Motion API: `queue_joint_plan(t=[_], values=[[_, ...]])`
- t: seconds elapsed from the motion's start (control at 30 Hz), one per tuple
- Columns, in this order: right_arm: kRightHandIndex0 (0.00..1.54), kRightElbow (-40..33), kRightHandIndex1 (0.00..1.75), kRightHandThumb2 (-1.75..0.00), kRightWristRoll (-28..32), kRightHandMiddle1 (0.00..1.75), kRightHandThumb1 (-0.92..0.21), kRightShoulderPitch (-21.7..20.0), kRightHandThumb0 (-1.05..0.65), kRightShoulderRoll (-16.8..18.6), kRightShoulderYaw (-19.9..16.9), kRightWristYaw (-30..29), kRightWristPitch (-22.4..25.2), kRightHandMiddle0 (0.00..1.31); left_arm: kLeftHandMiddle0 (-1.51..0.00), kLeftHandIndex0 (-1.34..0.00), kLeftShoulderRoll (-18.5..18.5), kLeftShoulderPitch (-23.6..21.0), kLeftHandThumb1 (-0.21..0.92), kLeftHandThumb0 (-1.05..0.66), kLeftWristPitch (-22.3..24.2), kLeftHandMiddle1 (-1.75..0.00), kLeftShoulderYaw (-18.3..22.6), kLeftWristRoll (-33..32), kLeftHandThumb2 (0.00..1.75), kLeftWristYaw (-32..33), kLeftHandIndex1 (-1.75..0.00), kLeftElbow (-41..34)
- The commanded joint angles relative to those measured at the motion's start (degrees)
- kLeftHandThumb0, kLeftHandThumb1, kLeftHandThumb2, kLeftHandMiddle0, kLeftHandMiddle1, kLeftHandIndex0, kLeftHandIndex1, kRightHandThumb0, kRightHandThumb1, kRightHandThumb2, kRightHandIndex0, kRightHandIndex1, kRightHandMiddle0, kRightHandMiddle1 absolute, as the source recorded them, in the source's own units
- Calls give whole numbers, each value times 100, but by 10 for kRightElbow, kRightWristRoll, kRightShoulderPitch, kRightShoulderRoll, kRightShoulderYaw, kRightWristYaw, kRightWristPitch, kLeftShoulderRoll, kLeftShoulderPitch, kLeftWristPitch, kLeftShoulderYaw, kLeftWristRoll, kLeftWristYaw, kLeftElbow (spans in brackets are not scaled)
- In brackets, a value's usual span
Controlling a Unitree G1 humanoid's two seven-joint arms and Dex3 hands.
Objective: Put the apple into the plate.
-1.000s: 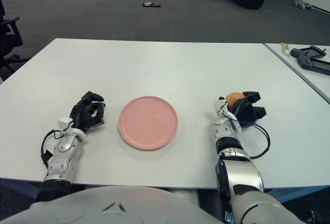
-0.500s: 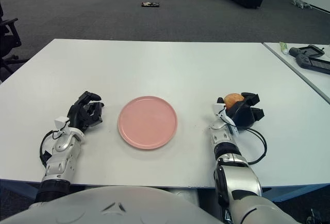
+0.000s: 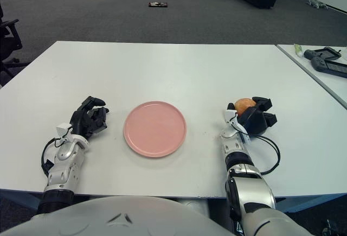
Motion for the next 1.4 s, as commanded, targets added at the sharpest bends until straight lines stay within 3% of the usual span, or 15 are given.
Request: queue_joint_plan(t=[0.0, 0.3, 0.63, 0.87, 1.03, 1.2, 1.37], values=[[93, -15, 162, -170, -9, 175, 5, 24, 0, 27, 18, 5, 41, 66, -117, -49, -3, 7, 47, -43, 4, -175, 3, -7, 113, -1, -175, 3], [93, -155, 162, -170, -46, 175, 5, 44, 0, 34, 52, 20, 104, 66, -119, -49, -5, 10, 47, -43, -2, -175, 2, -4, 114, 2, -175, 5], [93, -314, 163, -170, -81, 175, 5, 85, 0, 34, 81, 90, 140, 66, -118, -50, -9, 14, 46, -43, -1, -175, 1, -6, 115, 2, -175, 3], [92, -428, 164, -170, -121, 175, 5, 92, 0, 62, 110, 122, 191, 66, -117, -50, -9, 14, 46, -43, -5, -175, 1, -6, 115, 0, -175, 5], [92, -466, 166, -171, -139, 175, 5, 93, 0, 70, 120, 141, 200, 66, -117, -50, -10, 15, 46, -44, -4, -175, 1, -5, 115, 1, -175, 4], [91, -534, 167, -171, -165, 175, 5, 92, 0, 102, 153, 173, 231, 65, -116, -50, -9, 17, 46, -44, 13, -175, -2, -2, 115, 5, -175, -5], [90, -555, 168, -169, -175, 175, 3, 91, 0, 115, 175, 203, 227, 64, -117, -50, -11, 18, 46, -43, 17, -175, -2, -2, 114, 6, -175, -9]])
